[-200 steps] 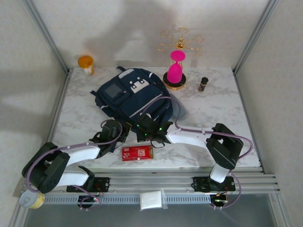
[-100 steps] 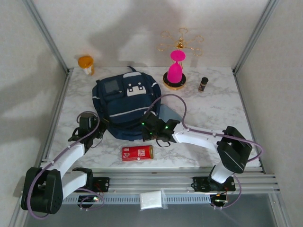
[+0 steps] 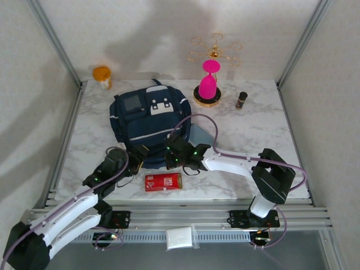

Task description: Pack the student bag

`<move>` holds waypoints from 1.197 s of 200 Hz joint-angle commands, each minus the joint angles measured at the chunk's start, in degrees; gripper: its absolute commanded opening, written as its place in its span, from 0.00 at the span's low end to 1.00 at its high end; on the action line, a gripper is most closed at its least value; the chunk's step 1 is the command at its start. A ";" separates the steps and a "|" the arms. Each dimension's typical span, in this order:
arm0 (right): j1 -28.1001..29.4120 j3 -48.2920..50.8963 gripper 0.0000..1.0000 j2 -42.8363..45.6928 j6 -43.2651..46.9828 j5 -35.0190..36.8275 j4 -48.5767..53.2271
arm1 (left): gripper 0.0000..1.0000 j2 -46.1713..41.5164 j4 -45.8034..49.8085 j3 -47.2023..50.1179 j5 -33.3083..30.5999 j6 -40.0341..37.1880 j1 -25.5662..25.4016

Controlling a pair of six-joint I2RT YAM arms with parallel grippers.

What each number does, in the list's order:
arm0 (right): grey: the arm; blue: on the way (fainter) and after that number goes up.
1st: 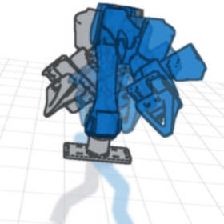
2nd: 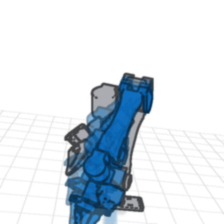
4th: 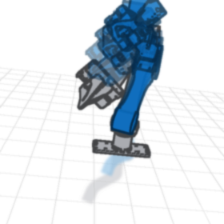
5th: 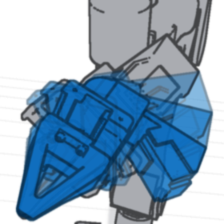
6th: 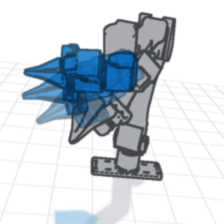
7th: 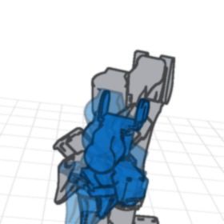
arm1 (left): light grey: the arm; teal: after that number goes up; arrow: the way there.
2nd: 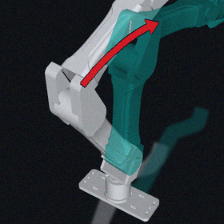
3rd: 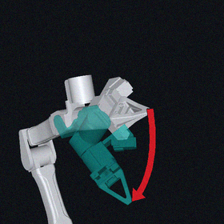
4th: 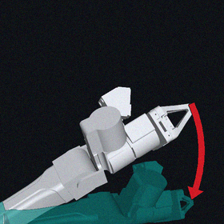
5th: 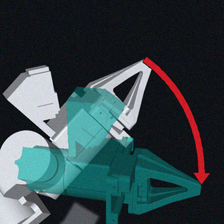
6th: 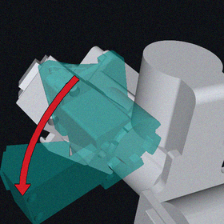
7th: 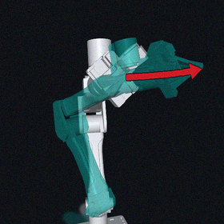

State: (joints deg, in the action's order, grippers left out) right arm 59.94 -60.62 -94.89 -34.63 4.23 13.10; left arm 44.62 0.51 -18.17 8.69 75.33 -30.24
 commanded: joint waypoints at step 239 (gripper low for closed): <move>-0.97 -4.64 0.00 -5.87 11.81 2.11 -5.81 | 0.57 -1.32 18.02 -9.69 -6.71 -19.06 22.47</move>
State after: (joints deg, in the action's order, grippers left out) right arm 58.33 -64.18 -100.75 -23.11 7.60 9.32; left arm 48.93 15.81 -27.33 -0.45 54.22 -4.38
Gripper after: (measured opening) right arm 0.053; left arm 0.468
